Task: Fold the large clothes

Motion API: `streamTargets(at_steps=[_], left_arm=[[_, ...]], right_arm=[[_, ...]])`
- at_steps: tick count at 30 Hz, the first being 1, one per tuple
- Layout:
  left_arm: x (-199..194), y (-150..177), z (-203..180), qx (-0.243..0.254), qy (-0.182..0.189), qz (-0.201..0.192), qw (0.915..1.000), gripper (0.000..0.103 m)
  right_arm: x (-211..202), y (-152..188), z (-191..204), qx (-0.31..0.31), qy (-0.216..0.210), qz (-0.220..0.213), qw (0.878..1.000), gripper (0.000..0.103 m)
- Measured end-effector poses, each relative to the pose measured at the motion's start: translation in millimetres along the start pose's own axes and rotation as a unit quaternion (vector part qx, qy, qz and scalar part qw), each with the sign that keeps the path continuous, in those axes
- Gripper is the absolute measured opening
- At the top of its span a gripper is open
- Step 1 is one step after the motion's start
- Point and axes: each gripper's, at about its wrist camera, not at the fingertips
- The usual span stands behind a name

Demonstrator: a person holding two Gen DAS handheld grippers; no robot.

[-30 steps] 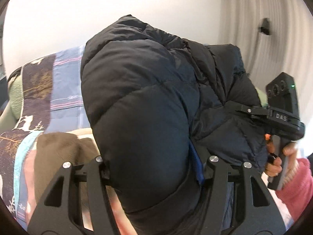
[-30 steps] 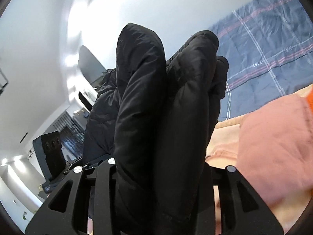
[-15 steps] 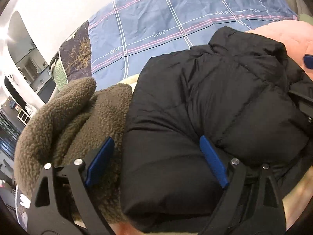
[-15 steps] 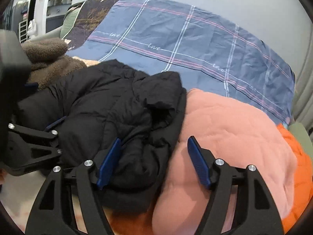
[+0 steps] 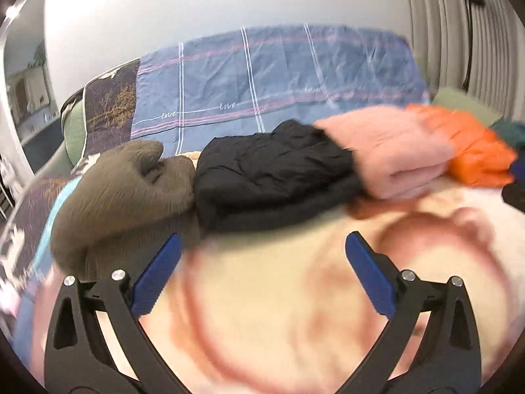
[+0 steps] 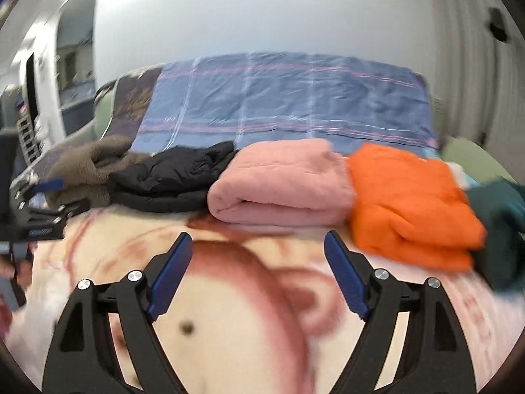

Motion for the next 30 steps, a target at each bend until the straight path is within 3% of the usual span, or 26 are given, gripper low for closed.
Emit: streamTargets(at_steps=[3, 4, 5, 10, 15, 20, 30], left_arm=[[-42.7, 9.9, -11.5, -0.035, -0.017, -0.025, 0.9989, 0.101], [-56.0, 11.2, -17.5, -0.036, -0.029, -0.034, 0.9983, 0.101], [-73.6, 12.6, -26.6, -0.031, -0.041, -0.051, 0.9974, 0.101], [-136.2, 20.5, -61.7, -0.025, -0.076, -0.104, 0.9913, 0.101], [-176.3, 30.0, -87.0, -0.022, -0.023, -0.093, 0.9952, 0.101], [-206.8, 42.3, -103.3, -0.027, -0.005, -0.102, 0.9944, 0.101], [-227.1, 58.6, -119.4, -0.020, 0.007, -0.099, 0.9949, 0.101]], right_arm=[[-47.0, 6.1, -0.7, 0.024, 0.037, -0.025, 0.999, 0.083], [-57.1, 7.3, 0.6, 0.028, 0.050, -0.032, 0.998, 0.097], [-71.6, 9.9, 2.1, 0.037, 0.061, -0.048, 0.996, 0.102], [-125.7, 18.3, 18.8, 0.017, 0.046, -0.077, 0.996, 0.102], [-167.5, 26.6, 16.9, 0.037, 0.021, -0.091, 0.995, 0.102], [-191.2, 32.2, 7.9, 0.055, 0.026, -0.092, 0.994, 0.102], [-211.7, 45.3, 0.4, 0.068, 0.047, -0.076, 0.994, 0.102]])
Point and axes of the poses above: each gripper's, at about its wrist camera, not at the fingertips, and x roughly the way its jaws point, z to its left, y to its underside, and after that the axes turned 5 degrees about y, right-handed
